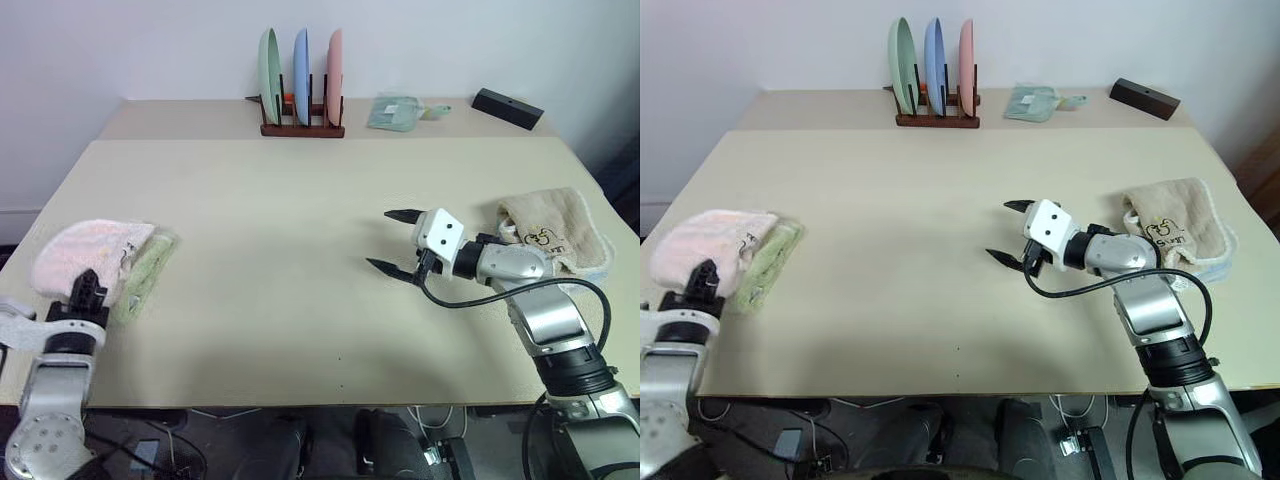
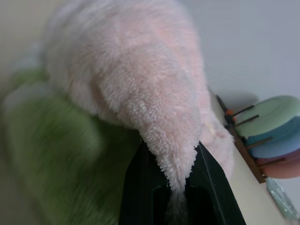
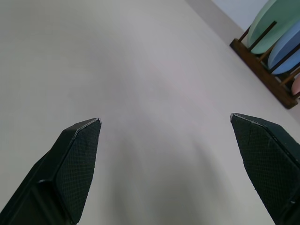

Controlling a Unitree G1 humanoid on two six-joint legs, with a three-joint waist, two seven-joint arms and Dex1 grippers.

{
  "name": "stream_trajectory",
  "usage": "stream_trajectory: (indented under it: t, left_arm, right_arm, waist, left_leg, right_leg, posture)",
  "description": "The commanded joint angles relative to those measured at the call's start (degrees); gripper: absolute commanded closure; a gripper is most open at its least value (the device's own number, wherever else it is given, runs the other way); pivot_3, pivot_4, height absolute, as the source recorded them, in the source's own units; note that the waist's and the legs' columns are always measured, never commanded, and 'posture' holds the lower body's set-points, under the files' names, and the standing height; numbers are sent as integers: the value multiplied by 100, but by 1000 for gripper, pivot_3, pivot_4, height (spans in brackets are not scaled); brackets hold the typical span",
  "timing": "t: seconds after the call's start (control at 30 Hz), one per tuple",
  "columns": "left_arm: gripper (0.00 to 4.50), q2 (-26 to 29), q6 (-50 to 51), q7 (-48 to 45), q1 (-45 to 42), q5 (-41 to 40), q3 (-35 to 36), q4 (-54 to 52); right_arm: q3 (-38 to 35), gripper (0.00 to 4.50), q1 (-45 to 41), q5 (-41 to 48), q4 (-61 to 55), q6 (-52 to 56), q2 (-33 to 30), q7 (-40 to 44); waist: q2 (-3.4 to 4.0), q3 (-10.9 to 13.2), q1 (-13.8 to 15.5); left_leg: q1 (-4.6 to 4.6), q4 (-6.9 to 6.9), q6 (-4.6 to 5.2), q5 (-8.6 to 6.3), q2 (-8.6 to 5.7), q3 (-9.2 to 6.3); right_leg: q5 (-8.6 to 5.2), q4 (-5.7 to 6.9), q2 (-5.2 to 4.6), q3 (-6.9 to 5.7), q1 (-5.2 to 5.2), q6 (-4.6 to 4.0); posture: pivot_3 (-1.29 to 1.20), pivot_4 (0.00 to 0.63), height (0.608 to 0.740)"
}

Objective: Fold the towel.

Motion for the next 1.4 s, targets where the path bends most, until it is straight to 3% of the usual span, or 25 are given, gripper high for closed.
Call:
stream_trajectory:
  t: [0.03, 0.23, 0.5, 0.67, 0.8, 0.9, 1.1, 1.4]
  left_arm:
    - [3070, 98, -48, -138, 152, -283, -237, -363]
    - [36, 378, 43, -145, 469, -584, -387, -375]
    - [36, 1306, 684, -1389, 2019, -155, -1580, -1685]
    - [36, 1844, 660, -1526, 1626, 498, -2470, -2256]
    - [36, 2624, 194, -1637, 142, 2754, -4025, -1816]
    - [36, 2887, -412, -1736, -724, 4215, -4947, -1027]
    - [36, 2383, -1216, -2364, -1771, 4825, -5246, 449]
    - [36, 1907, -1476, -2869, -1998, 5131, -5272, 984]
  right_arm:
    - [-60, 0, -63, 9, -25, -150, 32, 25]
    - [-59, 0, -95, -10, 37, -193, 52, 10]
    - [-200, 0, -70, 9, 115, -205, -76, 33]
    - [-213, 0, 31, -10, 176, -287, -145, 84]
    - [-411, 0, 115, 27, 154, -119, -72, -189]
    - [-793, 0, 113, 349, 355, 105, 34, -381]
    - [-1170, 0, 619, 929, 343, 695, -25, -113]
    - [-1318, 0, 1016, 1068, 203, 895, -41, -140]
  waist:
    - [0, 0, -1]
    - [1, 0, -72]
    - [5, 3, -50]
    - [11, 5, -69]
    - [18, 7, -54]
    - [27, 3, -79]
    - [30, 4, -80]
    - [31, 5, -70]
  left_leg:
    - [0, -2, 0, 0, 0, 0]
    - [0, -6, 0, 0, 1, 0]
    - [-1, -13, 1, -1, 3, 4]
    - [0, -12, 4, -3, 2, 4]
    - [1, -14, 1, -1, 2, 5]
    - [2, -16, 1, -1, 1, 7]
    - [-2, -46, 2, 0, 6, 2]
    - [-5, -42, 4, 1, 5, 4]
  right_leg:
    - [0, 0, 0, 0, -1, 0]
    - [-1, 1, 1, 0, -4, -1]
    - [-2, -2, 1, 5, -4, -3]
    - [-2, -5, -1, 4, 1, -4]
    - [-2, 0, 0, 3, -3, -4]
    - [0, -5, 1, 5, -3, -3]
    - [0, -25, 5, 0, -16, -3]
    - [2, -35, 3, 1, -11, 0]
  posture:
    - [0, 150, 740]
    - [0, 150, 740]
    - [0, 150, 740]
    - [0, 150, 740]
    - [0, 150, 740]
    - [0, 150, 740]
    - [0, 150, 740]
    - [0, 150, 740]
